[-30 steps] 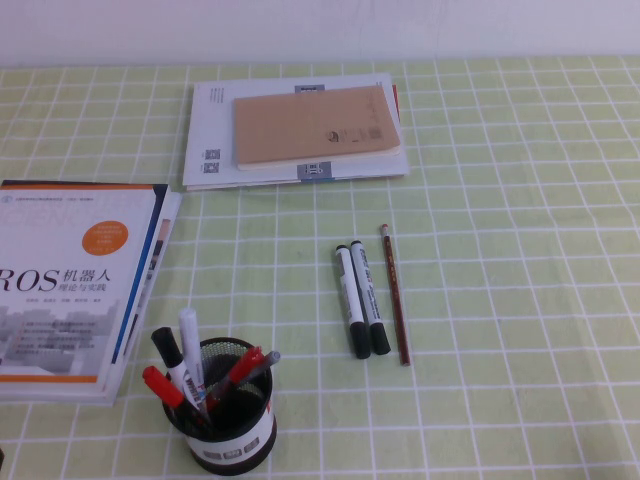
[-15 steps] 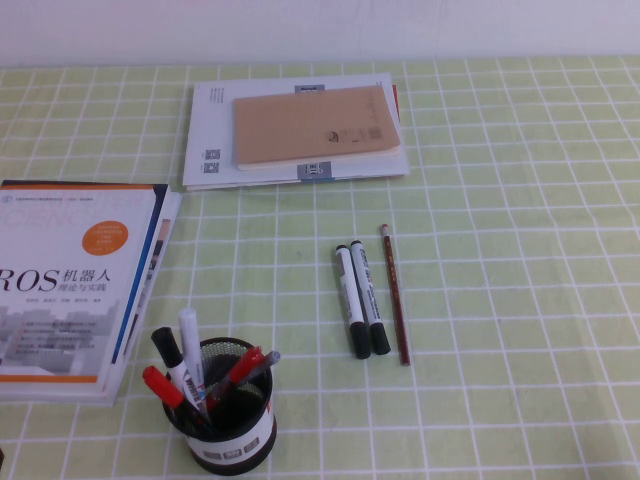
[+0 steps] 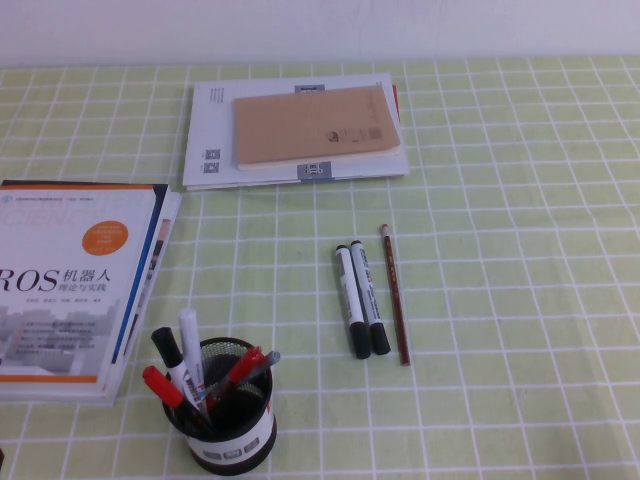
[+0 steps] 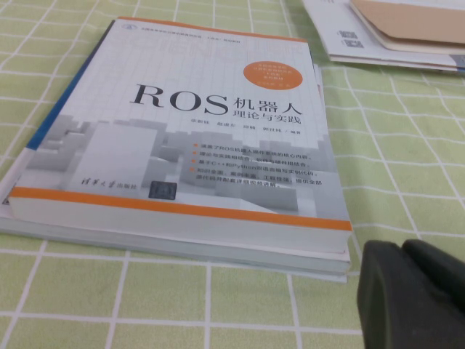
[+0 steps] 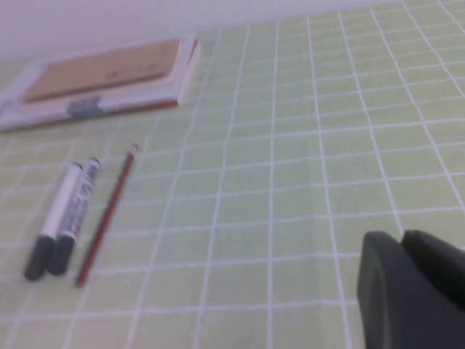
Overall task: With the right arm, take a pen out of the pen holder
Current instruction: 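Take a marker out of the pen holder and lay it on the table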
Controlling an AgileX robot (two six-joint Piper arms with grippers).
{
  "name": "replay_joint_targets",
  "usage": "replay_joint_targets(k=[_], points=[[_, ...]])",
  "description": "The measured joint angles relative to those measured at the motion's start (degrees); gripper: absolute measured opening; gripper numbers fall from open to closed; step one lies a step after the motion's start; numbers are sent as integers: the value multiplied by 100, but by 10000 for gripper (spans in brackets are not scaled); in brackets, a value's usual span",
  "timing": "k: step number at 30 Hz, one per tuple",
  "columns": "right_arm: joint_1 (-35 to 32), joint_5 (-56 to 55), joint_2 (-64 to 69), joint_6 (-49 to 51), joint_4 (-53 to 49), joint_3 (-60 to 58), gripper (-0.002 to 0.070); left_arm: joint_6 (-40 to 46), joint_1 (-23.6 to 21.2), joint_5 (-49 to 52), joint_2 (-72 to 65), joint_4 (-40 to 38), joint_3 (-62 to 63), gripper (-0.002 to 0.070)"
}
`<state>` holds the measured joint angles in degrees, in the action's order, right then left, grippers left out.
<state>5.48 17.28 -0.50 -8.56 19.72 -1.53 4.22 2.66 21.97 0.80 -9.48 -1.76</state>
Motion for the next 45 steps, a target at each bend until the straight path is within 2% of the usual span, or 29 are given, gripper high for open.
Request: replay_joint_targets(k=[12, 15, 23, 29, 37, 45], points=[[0, -796, 0, 0, 2761, 0, -13, 0, 0, 0, 0, 0, 0, -8], [0, -853, 0, 0, 3101, 0, -13, 0, 0, 0, 0, 0, 0, -8], [0, -914, 0, 0, 3244, 0, -12, 0, 0, 0, 0, 0, 0, -8], [0, -185, 174, -239, 3152, 465, -12, 0, 0, 0, 0, 0, 0, -8], [0, 1119, 1998, -468, 2450, 1476, -12, 0, 0, 0, 0, 0, 0, -8], [0, 1382, 3789, -1003, 2074, 2004, -12, 0, 0, 0, 0, 0, 0, -8]])
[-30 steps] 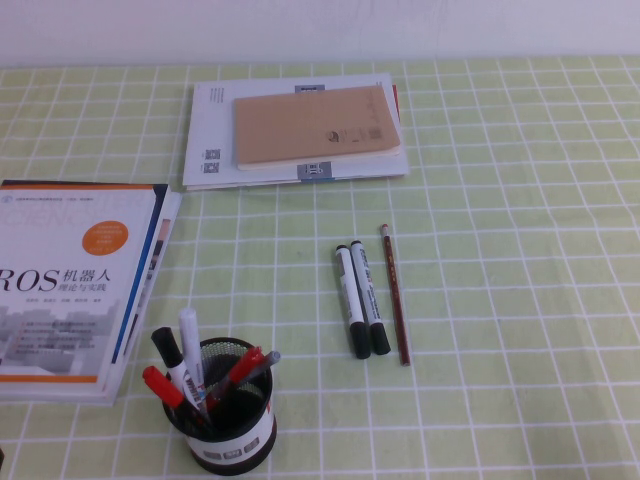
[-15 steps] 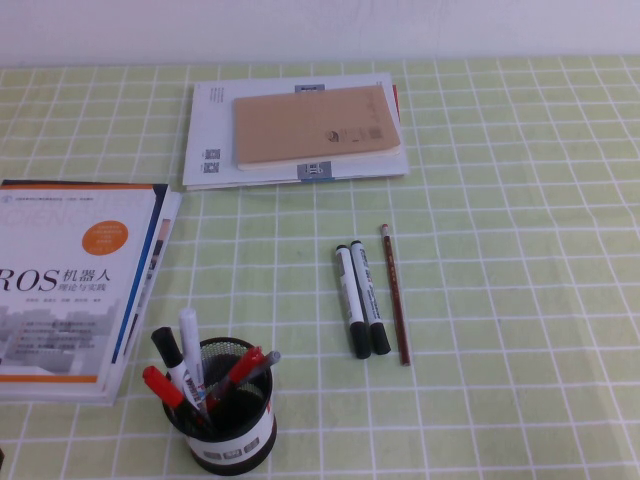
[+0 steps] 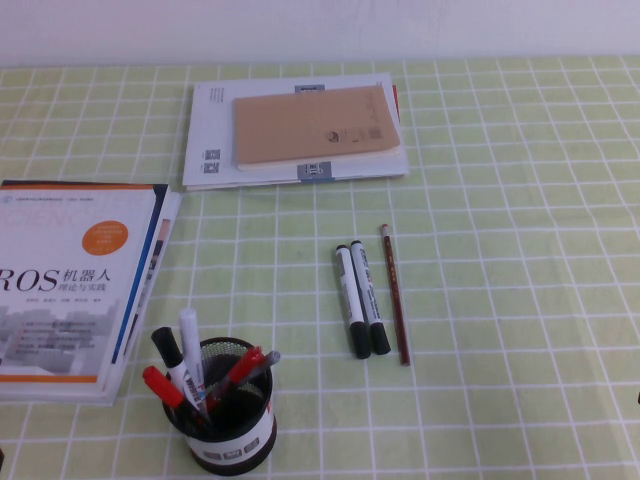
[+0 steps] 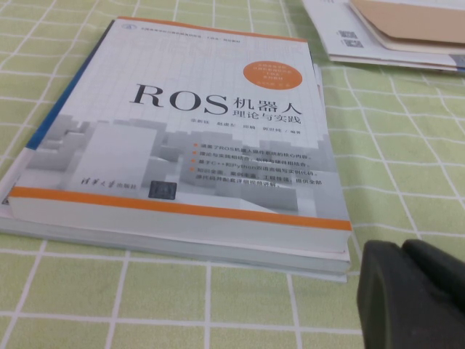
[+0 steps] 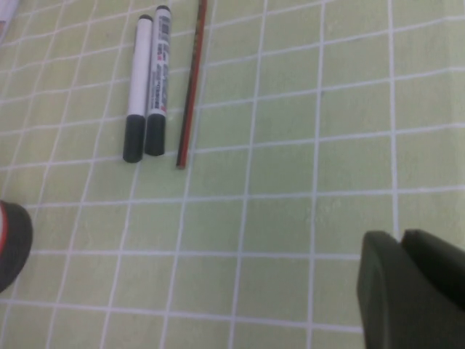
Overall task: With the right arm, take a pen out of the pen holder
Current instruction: 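Take a marker out of the pen holder and lay it on the table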
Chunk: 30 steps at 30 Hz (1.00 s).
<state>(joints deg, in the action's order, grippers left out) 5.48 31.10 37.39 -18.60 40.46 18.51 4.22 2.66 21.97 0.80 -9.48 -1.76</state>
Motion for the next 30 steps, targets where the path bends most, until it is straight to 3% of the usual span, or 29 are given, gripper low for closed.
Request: replay_joint_targets(k=[4, 8, 25, 30], points=[[58, 28, 644, 0, -289, 477, -12, 0, 0, 0, 0, 0, 0, -8], [560, -99, 1133, 0, -382, 912, -12, 0, 0, 0, 0, 0, 0, -8], [4254, -1899, 3404, -205, -585, 2279, -13, 0, 0, 0, 0, 0, 0, -8], [4782, -2085, 3966, -452, -585, 2679, -12, 0, 0, 0, 0, 0, 0, -8]])
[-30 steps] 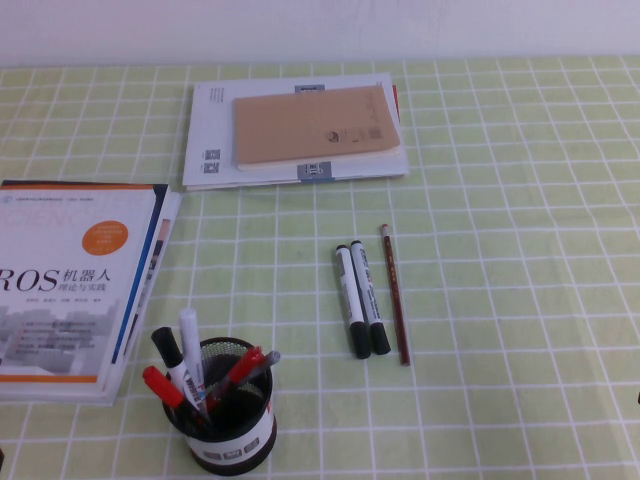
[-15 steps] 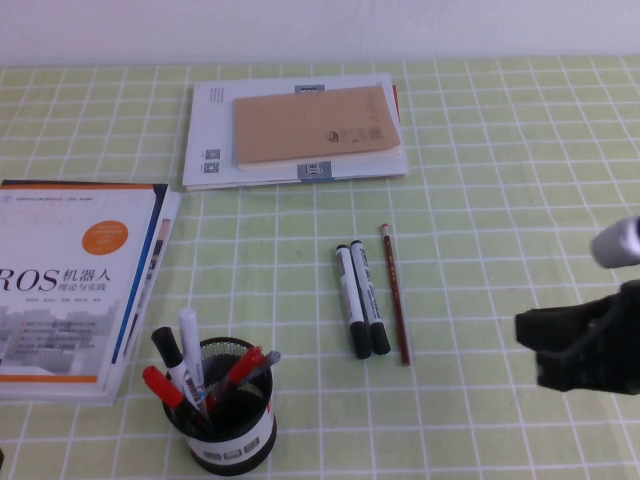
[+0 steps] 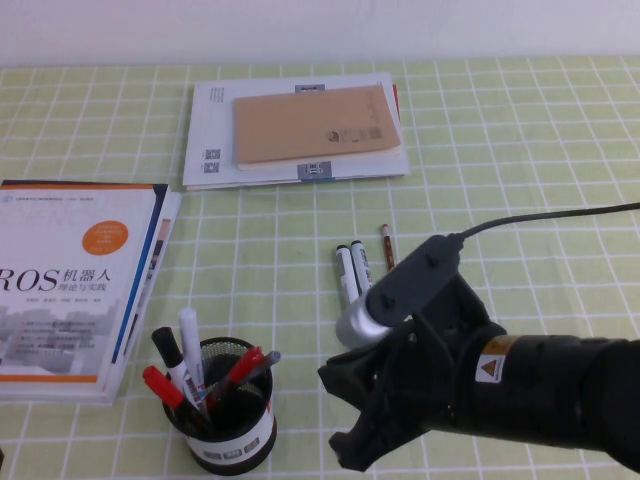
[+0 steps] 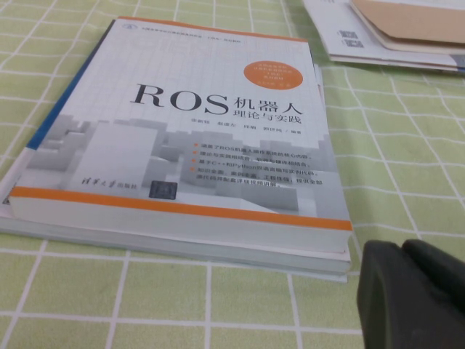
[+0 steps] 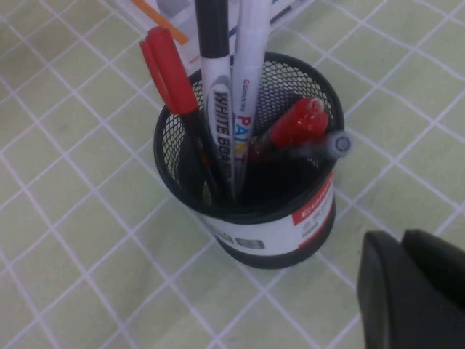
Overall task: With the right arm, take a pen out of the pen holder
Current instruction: 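Take a marker out of the pen holder and lay it on the table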
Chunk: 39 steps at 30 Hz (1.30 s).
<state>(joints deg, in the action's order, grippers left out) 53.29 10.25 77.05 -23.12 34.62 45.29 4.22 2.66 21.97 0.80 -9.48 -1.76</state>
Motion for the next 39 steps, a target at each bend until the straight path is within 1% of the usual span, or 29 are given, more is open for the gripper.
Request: replay_joint_targets(k=[5, 8, 11, 16, 18, 20, 22, 26, 29, 32, 35, 39], points=[[65, -355, 213, -26, 89, 46, -10, 0, 0, 0, 0, 0, 0, -8], [148, -715, 233, -26, 137, 46, 13, 0, 0, 0, 0, 0, 0, -8], [373, -1364, 238, -26, 181, -136, 65, 0, 0, 0, 0, 0, 0, -8], [683, -2369, 247, 112, 204, -623, 191, 0, 0, 0, 0, 0, 0, -8], [734, -2734, 247, 452, 155, -835, 249, 0, 0, 0, 0, 0, 0, -8], [775, -3168, 247, 990, -114, -1089, 297, 0, 0, 0, 0, 0, 0, -8], [818, -3724, 247, 1619, -572, -1426, 319, 0, 0, 0, 0, 0, 0, -8], [832, -5414, 272, 2915, -1687, -2161, 333, 0, 0, 0, 0, 0, 0, -8], [832, -6448, 453, 3342, -2257, -2467, 335, 0, 0, 0, 0, 0, 0, -8], [845, -6967, 740, 3470, -2654, -2511, 335, 0, 0, 0, 0, 0, 0, -8], [854, -7383, 1146, 3608, -2821, -2511, 335, 0, 0, 0, 0, 0, 0, -8], [854, -7471, 1677, 3799, -2844, -2472, 335, 0, 0, 0, 0, 0, 0, -8]])
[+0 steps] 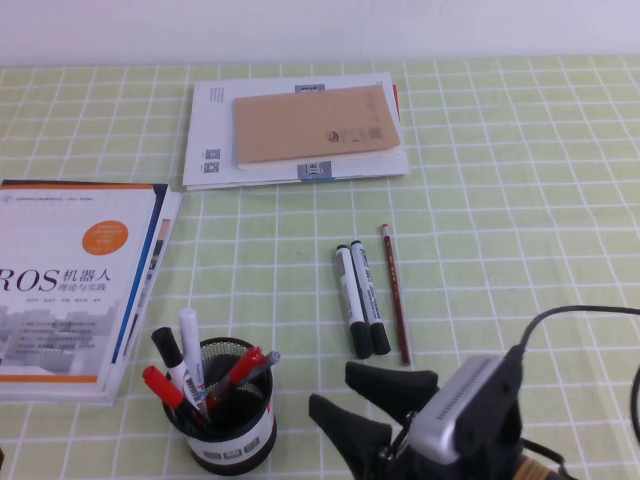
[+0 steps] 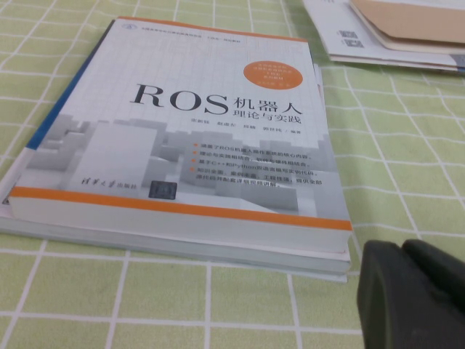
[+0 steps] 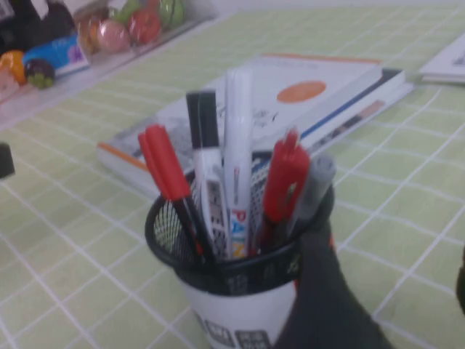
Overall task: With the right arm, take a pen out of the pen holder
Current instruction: 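Take a marker out of the pen holder and lay it on the table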
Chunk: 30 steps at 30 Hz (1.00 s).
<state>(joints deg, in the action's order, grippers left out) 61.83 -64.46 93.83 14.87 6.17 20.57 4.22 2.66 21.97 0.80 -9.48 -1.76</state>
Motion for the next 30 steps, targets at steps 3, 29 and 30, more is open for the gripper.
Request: replay_joint_targets(k=[3, 29, 30], points=[[0, -9, 243, 26, -87, 99, 335, 0, 0, 0, 0, 0, 0, -8], [0, -37, 984, 289, 49, 1263, 335, 0, 0, 0, 0, 0, 0, -8], [0, -37, 998, 289, 49, 1286, 335, 0, 0, 0, 0, 0, 0, -8]])
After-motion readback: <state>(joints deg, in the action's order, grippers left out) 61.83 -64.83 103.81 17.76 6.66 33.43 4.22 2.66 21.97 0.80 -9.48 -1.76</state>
